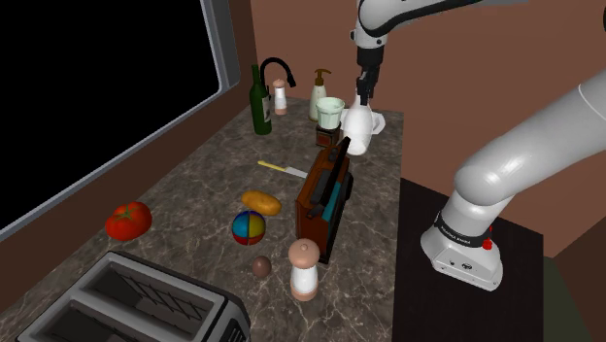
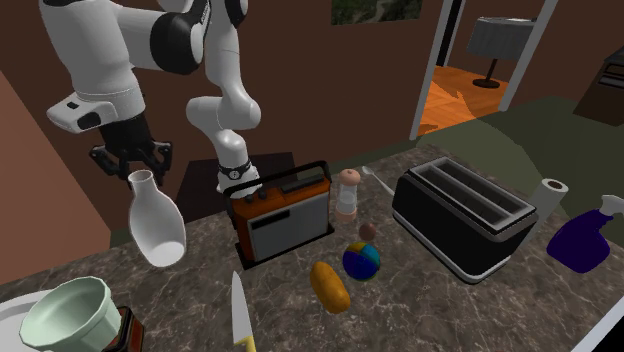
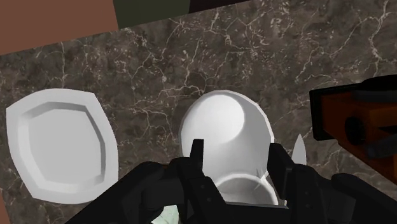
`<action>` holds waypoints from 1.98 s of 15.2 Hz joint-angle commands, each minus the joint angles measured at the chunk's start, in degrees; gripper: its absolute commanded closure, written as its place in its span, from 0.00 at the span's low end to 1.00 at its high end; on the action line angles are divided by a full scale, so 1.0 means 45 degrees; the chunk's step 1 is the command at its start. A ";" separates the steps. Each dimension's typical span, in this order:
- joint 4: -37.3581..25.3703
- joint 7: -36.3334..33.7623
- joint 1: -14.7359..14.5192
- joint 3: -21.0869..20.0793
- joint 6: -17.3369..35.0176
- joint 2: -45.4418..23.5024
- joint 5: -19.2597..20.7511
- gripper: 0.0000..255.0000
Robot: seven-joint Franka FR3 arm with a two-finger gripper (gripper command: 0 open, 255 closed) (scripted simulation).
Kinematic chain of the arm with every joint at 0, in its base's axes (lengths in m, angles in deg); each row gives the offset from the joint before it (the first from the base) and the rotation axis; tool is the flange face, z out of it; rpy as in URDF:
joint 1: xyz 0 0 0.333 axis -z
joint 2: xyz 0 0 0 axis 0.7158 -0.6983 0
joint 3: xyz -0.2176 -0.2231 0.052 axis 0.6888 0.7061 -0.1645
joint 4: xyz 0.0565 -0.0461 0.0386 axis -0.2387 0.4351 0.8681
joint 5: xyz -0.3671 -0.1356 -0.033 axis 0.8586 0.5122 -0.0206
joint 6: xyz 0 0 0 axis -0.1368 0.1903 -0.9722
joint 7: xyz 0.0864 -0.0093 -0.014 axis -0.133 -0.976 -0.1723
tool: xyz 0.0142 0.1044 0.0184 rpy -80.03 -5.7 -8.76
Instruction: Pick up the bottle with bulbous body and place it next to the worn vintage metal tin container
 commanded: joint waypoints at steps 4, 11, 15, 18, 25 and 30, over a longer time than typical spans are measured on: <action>0.0820 -0.0090 0.0002 0.0002 0.0909 -0.0081 0.0031 1.00; 0.1768 -0.0217 0.0017 0.0005 0.2167 -0.0395 0.0092 1.00; 0.2028 -0.0258 0.0024 0.0005 0.2549 -0.0519 0.0114 1.00; 0.2028 -0.0258 0.0024 0.0005 0.2549 -0.0520 0.0114 1.00; 0.2029 -0.0257 0.0024 0.0005 0.2550 -0.0519 0.0114 0.00; 0.0702 -0.0207 -0.0054 -0.0087 0.0846 -0.0147 -0.0013 0.00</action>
